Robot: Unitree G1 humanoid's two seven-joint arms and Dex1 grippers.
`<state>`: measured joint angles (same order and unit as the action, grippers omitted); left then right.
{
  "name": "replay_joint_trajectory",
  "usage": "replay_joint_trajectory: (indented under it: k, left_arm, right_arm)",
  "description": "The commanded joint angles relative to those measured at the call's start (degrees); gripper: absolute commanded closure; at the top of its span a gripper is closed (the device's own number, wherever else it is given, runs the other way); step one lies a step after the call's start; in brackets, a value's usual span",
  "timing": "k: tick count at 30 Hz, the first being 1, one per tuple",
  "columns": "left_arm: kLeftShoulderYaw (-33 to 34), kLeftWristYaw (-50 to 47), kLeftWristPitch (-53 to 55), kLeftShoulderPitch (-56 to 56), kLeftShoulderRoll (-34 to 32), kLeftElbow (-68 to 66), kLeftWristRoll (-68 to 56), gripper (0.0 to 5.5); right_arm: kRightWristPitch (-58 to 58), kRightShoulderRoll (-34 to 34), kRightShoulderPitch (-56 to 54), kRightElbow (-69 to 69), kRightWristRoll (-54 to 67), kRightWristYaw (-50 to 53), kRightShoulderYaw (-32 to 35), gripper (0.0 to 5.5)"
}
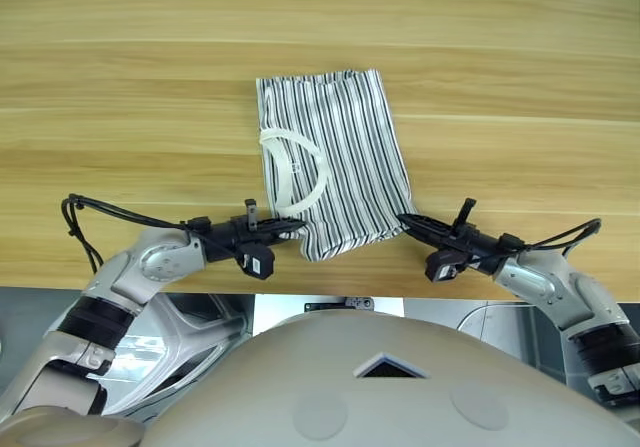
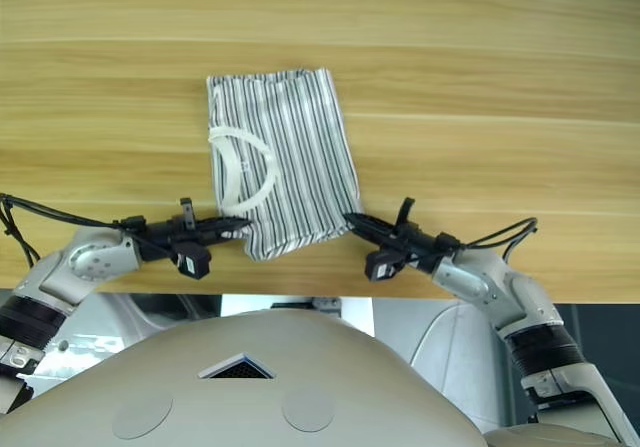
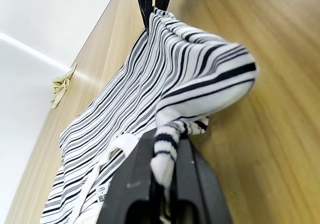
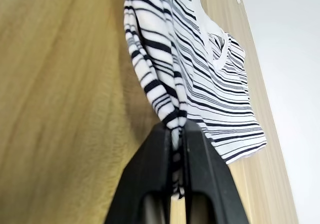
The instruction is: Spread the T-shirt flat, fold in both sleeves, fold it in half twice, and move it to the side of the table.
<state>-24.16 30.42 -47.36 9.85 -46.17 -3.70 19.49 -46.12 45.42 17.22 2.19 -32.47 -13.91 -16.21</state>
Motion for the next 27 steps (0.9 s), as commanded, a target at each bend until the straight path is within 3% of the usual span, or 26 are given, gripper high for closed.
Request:
replay_joint_trajectory:
  k: [1,7,15,19,23,27]
  left_arm:
    - [0.36,0.68,2.1,1.53,-0.67,-4.72,1.01,5.45]
    - [0.52,1.2,0.52,3.67,-0.11,-2.35,-4.34,5.45]
    - [4.26,-0.49,2.68,24.51,-4.09,22.06,-14.29,5.45]
    - [7.05,-0.85,6.22,20.67,-0.96,20.8,-23.27,5.45]
    - [10.29,-1.44,15.44,10.36,5.98,14.38,-33.19,5.45]
    - [10.76,-4.35,25.38,4.63,13.04,7.25,-31.66,5.45]
  right_arm:
    - [0.44,0.37,-0.75,-1.11,5.66,-1.8,1.6,5.42]
    - [-1.36,2.46,2.64,-4.55,13.19,-5.59,1.7,5.42]
    - [-0.02,10.22,16.72,-19.11,31.48,-13.07,3.38,5.42]
    - [3.23,5.11,9.9,-16.72,34.71,-13.63,3.07,5.42]
    - [9.53,-4.16,-1.57,-10.91,36.56,-12.88,2.54,5.42]
    - [15.91,-12.27,-11.48,-4.07,36.18,-13.06,1.64,5.42]
